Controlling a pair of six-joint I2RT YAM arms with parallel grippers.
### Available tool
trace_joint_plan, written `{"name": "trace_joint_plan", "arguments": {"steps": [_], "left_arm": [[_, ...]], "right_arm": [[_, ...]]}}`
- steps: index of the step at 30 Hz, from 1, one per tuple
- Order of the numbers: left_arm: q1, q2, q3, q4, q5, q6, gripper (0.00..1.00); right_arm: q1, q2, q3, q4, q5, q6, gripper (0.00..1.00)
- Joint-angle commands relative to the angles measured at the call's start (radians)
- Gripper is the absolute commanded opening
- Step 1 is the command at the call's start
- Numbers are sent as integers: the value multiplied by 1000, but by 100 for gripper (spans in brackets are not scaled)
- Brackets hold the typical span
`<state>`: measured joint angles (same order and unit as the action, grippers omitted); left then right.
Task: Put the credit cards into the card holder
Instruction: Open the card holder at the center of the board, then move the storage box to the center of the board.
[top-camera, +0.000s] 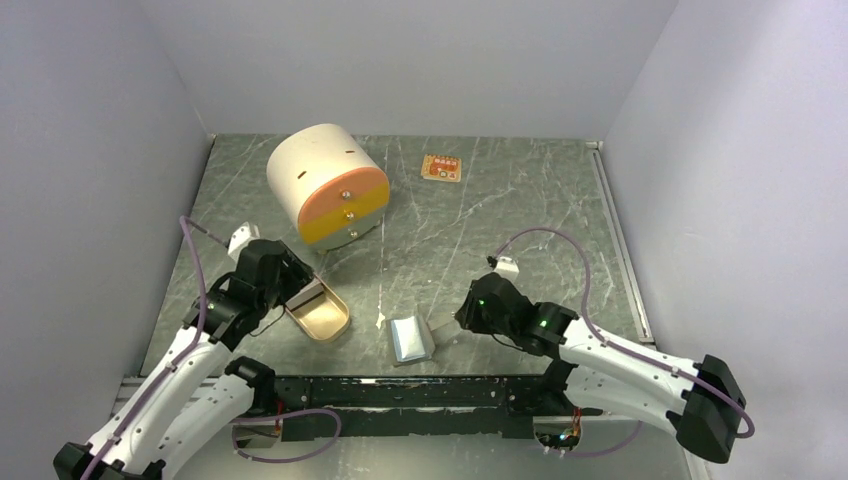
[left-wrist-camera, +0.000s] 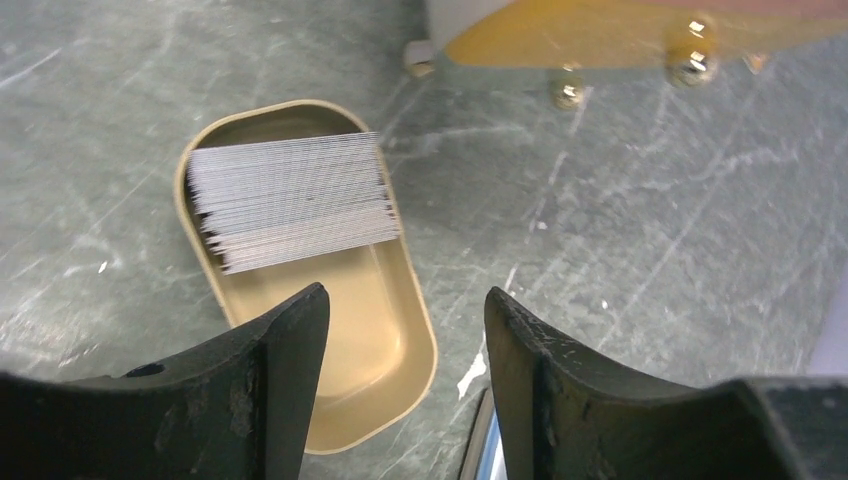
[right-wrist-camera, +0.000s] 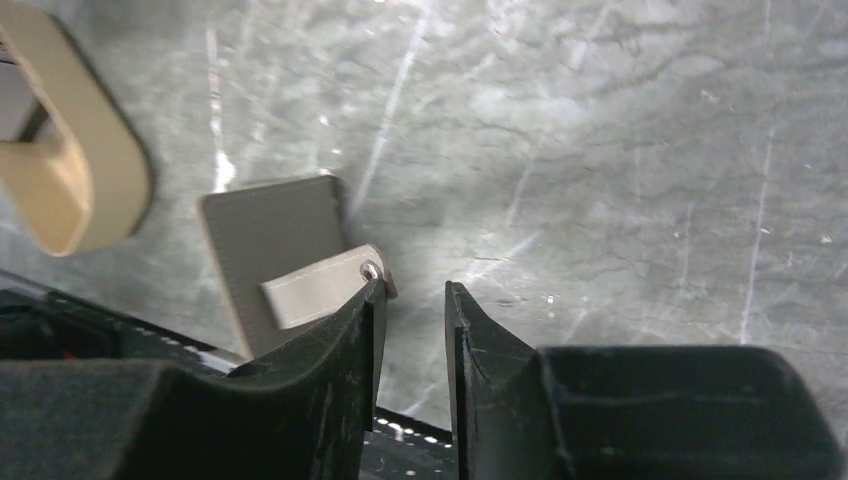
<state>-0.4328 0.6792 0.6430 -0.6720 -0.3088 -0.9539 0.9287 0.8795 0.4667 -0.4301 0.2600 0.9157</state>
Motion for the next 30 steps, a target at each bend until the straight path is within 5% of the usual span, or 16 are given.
{"name": "trace_joint_plan", "arguments": {"steps": [1, 8, 16, 24, 30], "left_arm": [[6, 12, 27, -147, -141, -214, 61], [6, 66, -15, -281, -139, -431, 52], [7, 85, -117, -234, -1, -448, 49], [6, 111, -147, -203, -5, -419, 50], [5, 134, -167, -116, 32, -372, 39]], "right_arm": [[-5, -41, 59, -46, -4, 2, 33], [-5, -61, 105, -54, -25, -4, 35], [-5, -58, 123, -31, -39, -10, 36], [-5, -44, 98, 8, -47, -12, 36], [-5, -49, 92, 13, -45, -13, 36]]}}
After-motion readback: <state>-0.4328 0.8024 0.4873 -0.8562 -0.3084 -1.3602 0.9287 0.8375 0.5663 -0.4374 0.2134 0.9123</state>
